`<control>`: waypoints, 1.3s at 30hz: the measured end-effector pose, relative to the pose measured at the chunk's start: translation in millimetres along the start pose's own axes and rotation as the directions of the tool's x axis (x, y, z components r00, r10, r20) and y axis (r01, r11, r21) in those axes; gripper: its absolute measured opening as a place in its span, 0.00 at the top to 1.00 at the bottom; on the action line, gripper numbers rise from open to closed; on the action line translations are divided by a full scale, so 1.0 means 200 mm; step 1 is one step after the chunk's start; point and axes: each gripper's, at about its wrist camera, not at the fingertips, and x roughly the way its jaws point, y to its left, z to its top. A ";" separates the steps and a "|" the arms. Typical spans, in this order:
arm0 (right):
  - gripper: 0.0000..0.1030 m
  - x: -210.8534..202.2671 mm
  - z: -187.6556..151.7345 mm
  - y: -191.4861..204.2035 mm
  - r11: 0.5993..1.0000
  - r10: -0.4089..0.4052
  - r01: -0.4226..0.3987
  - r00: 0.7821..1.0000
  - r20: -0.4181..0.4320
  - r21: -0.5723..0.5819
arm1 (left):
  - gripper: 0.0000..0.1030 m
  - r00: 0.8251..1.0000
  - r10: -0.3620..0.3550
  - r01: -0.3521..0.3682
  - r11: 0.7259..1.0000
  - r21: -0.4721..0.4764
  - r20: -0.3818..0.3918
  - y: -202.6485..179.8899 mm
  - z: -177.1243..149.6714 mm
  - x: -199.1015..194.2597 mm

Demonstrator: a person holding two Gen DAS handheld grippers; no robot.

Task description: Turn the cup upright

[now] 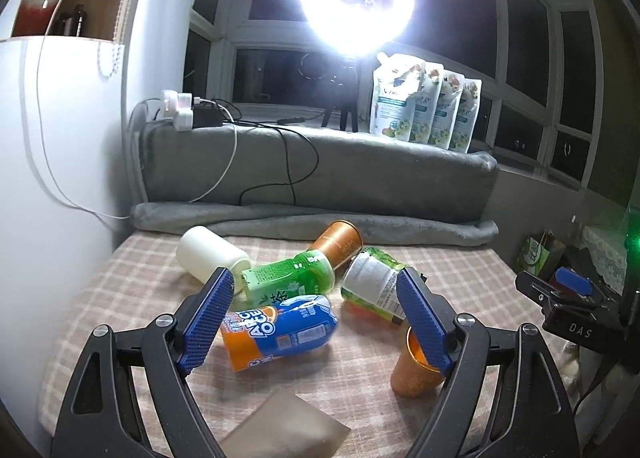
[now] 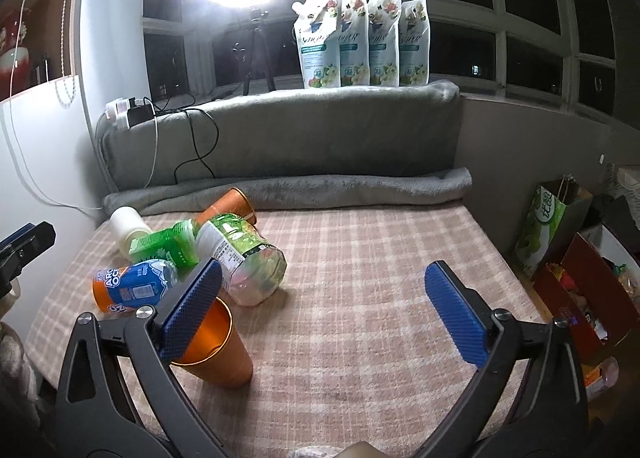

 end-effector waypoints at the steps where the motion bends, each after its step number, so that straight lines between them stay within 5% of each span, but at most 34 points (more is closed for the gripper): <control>1: 0.00 0.00 0.00 0.00 1.000 -0.004 0.004 1.000 0.003 -0.001 | 0.19 1.000 0.000 0.000 1.000 0.000 0.000 0.00 0.00 0.00; 39: 0.00 -0.03 0.02 0.03 0.998 -0.057 0.059 0.996 0.062 -0.038 | 0.19 1.000 -0.023 0.023 1.000 -0.004 -0.010 -0.02 0.00 -0.01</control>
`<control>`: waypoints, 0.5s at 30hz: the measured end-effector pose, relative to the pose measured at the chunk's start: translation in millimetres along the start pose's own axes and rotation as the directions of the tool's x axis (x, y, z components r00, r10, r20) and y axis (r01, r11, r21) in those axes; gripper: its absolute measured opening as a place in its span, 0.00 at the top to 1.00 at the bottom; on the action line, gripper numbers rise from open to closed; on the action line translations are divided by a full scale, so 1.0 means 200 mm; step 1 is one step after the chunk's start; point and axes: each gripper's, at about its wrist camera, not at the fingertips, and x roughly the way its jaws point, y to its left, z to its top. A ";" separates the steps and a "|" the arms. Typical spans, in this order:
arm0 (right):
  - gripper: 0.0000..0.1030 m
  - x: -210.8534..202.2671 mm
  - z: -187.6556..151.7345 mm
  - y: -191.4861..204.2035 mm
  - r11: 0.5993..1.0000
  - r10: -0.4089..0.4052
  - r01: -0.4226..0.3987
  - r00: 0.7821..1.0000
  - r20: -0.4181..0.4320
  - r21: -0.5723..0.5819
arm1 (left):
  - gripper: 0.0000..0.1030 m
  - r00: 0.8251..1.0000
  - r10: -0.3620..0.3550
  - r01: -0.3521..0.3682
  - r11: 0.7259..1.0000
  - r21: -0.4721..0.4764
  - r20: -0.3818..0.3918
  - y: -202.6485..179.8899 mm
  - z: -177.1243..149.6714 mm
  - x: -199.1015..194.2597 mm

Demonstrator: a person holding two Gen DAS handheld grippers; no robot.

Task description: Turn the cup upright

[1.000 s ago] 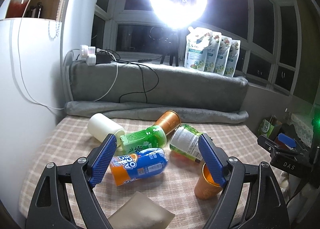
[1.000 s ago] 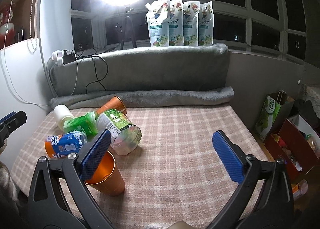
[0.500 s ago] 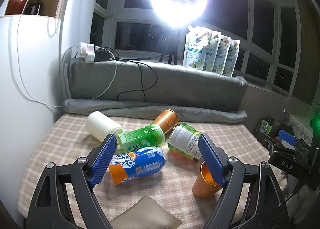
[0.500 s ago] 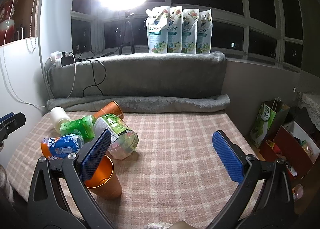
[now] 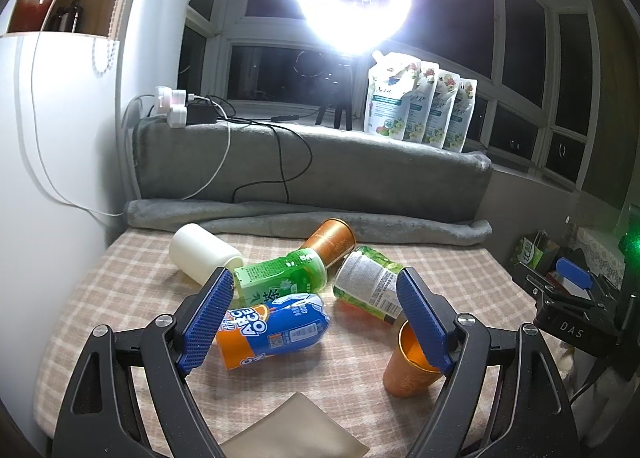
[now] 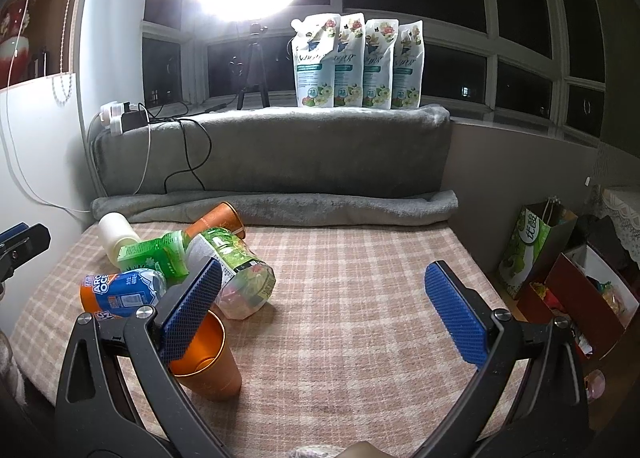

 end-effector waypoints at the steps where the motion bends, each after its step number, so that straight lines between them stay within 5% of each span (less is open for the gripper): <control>1: 0.00 0.00 0.00 0.00 1.000 0.000 0.000 1.000 -0.001 0.000 | 0.19 1.000 0.001 -0.001 1.000 0.000 0.000 0.00 0.00 0.00; 15: 0.00 0.00 0.00 0.00 1.000 0.003 -0.003 1.000 -0.002 -0.004 | 0.19 1.000 0.010 -0.010 1.000 0.012 0.015 0.00 0.01 -0.01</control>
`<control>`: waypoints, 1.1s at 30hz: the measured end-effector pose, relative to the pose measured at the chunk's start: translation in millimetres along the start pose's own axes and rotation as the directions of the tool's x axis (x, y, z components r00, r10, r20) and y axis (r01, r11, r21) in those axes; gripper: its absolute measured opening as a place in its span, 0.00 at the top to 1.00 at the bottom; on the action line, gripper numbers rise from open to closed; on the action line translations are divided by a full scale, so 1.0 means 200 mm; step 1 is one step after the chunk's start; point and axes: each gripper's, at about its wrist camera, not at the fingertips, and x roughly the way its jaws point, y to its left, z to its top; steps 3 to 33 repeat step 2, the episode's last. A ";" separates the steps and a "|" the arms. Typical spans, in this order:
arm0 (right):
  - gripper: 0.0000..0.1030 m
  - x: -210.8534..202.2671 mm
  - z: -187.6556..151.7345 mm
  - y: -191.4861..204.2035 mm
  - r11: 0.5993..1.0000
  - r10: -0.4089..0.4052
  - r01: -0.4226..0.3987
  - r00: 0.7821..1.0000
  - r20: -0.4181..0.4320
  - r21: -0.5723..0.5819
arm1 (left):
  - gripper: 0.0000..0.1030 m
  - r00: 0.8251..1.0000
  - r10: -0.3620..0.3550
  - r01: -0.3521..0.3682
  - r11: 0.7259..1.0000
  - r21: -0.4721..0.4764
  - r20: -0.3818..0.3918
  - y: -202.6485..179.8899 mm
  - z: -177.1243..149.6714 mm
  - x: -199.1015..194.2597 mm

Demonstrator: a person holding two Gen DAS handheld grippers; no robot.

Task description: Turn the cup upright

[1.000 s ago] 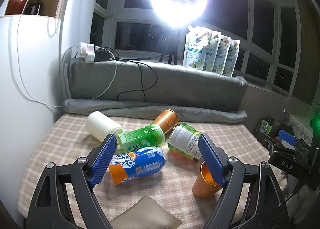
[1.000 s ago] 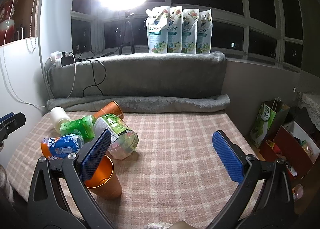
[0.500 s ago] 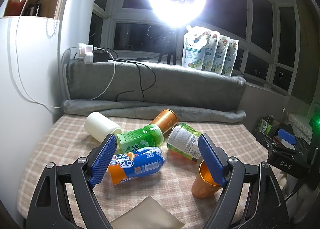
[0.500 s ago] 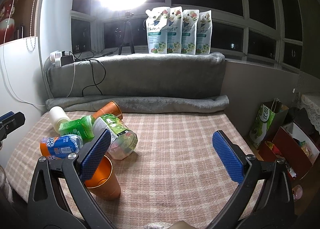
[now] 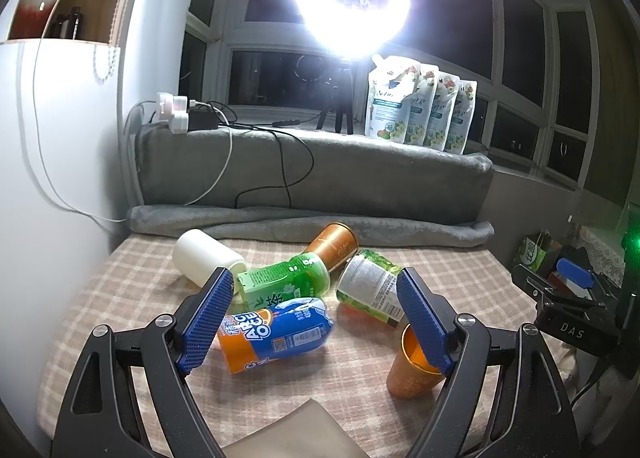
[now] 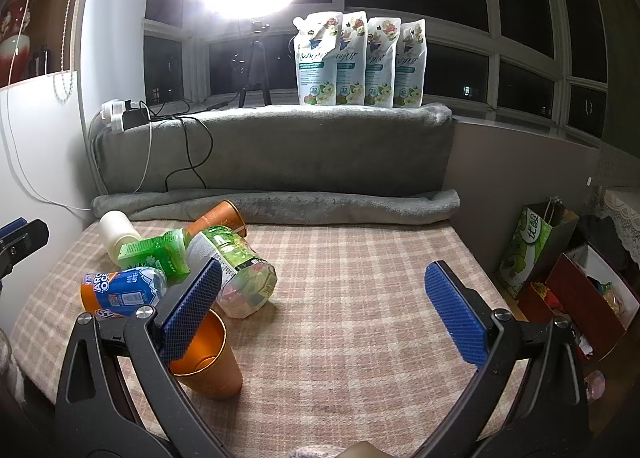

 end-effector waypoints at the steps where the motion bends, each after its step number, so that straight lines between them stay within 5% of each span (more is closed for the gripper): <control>1: 0.00 0.00 0.00 0.00 1.000 0.000 0.000 1.000 -0.001 0.000 | 0.19 1.000 0.000 0.000 1.000 0.000 0.001 0.00 0.00 0.00; 33: 0.00 0.00 0.00 0.00 1.000 0.000 0.000 1.000 -0.001 0.000 | 0.19 1.000 0.000 0.000 1.000 0.000 0.000 0.00 0.00 0.00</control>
